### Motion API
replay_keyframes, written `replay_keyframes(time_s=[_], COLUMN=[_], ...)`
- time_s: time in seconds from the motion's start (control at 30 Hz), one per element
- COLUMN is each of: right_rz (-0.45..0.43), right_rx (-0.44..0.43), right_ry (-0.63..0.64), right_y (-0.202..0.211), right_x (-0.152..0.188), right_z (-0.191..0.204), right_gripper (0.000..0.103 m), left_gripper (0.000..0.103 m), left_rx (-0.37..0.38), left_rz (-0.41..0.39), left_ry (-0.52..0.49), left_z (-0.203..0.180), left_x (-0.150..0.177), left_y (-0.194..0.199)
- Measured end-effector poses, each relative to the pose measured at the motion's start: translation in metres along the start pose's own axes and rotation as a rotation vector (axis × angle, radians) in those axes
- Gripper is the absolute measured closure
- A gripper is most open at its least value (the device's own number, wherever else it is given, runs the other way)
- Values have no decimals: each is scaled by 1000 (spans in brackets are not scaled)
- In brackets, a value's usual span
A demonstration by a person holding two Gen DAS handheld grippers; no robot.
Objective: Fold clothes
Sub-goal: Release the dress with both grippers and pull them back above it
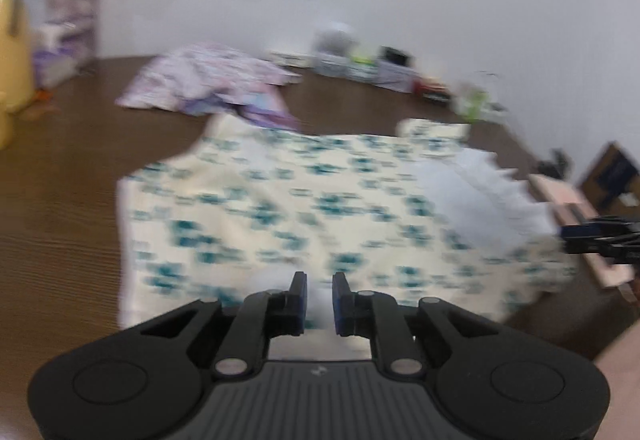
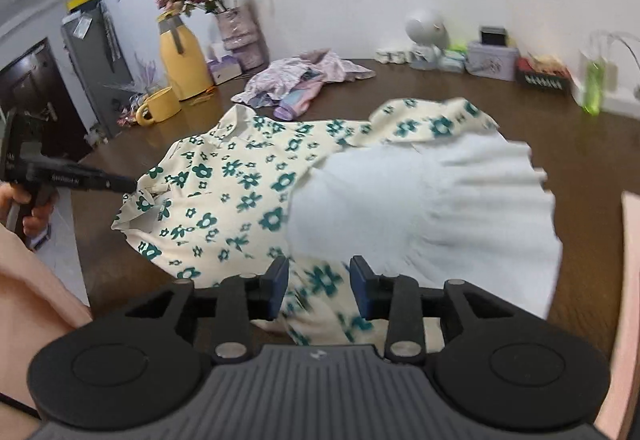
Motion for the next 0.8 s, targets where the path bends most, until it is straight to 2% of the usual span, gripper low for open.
replay_keyframes(time_s=[0.13,0.33,0.5,0.8], right_rz=[47,96,132,98], right_rx=[-2,-5,19,21], right_ry=[16,11,-34,-90], right_y=[-33,-65,-74,-71], right_x=[-14,-20,-9,-7], right_z=[11,25,20,19], right_gripper=[69,69,69,67], left_gripper=[92,92,93,92], left_rx=[-10,-24,-1,2], left_rz=[10,44,77,52], left_ry=[15,-36,-54,-43], left_z=[19,28,36,40], left_x=[-3,-3,10,16], left_y=[-14,-32,-37,-32])
Point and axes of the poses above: each gripper's, at about its wrist camera, not at the fingertips, and y roughly against the way its jaws point, z to its left, x to its underside, the point moved 8 cm from there along -y, roughly the way its jaws point, and after that the axes turned 14 degrees about z, right-handed, at the moved point
